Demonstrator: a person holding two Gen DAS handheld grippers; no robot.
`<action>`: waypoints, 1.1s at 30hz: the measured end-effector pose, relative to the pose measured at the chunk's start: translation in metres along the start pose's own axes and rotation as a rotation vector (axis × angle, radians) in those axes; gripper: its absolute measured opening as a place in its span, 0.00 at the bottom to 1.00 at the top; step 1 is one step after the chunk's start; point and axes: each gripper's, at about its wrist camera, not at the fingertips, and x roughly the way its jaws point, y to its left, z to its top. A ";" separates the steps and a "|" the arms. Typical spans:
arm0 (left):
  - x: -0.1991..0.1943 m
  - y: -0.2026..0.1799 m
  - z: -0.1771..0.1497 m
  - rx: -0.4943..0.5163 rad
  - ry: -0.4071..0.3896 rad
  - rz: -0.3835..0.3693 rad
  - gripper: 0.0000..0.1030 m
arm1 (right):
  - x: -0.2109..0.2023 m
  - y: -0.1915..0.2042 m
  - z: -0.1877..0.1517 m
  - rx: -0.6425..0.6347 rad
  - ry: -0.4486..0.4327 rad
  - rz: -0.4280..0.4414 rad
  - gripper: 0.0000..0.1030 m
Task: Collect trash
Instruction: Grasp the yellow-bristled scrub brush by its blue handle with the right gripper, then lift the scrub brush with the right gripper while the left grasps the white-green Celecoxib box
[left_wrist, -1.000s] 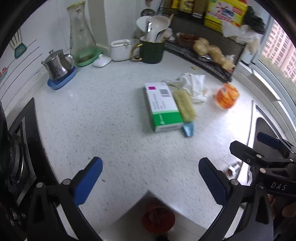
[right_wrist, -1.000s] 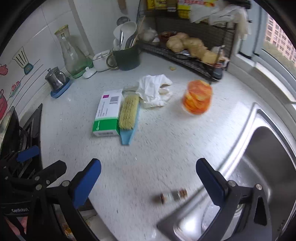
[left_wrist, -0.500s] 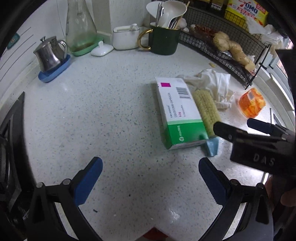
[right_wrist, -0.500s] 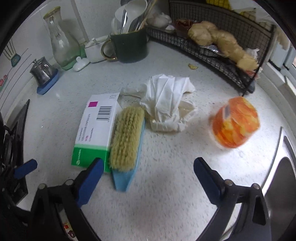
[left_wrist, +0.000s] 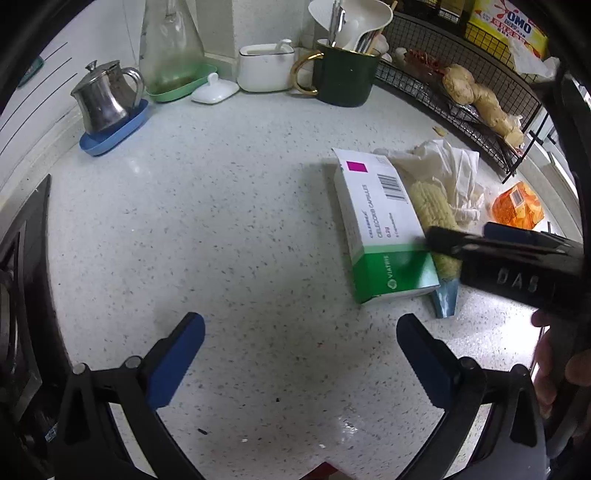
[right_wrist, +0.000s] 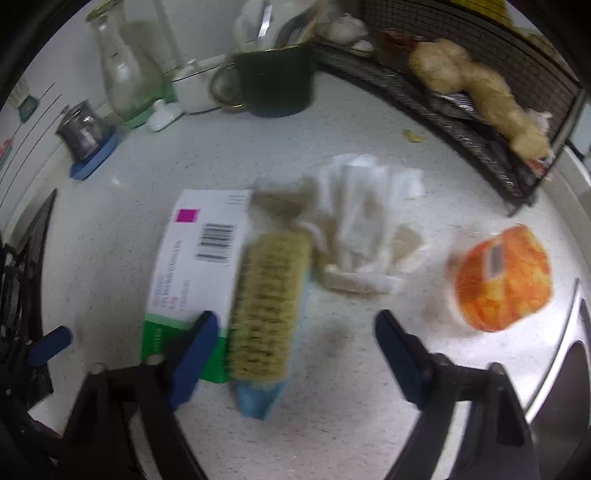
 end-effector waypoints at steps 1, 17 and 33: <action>0.000 0.001 -0.001 -0.001 0.001 0.000 1.00 | -0.001 -0.005 -0.002 0.013 0.000 -0.005 0.77; 0.009 -0.009 0.005 0.022 0.018 -0.010 1.00 | 0.018 0.008 -0.006 -0.052 0.015 0.004 0.35; 0.022 -0.063 0.035 0.101 0.007 -0.067 1.00 | -0.045 -0.050 -0.051 0.061 -0.045 -0.010 0.34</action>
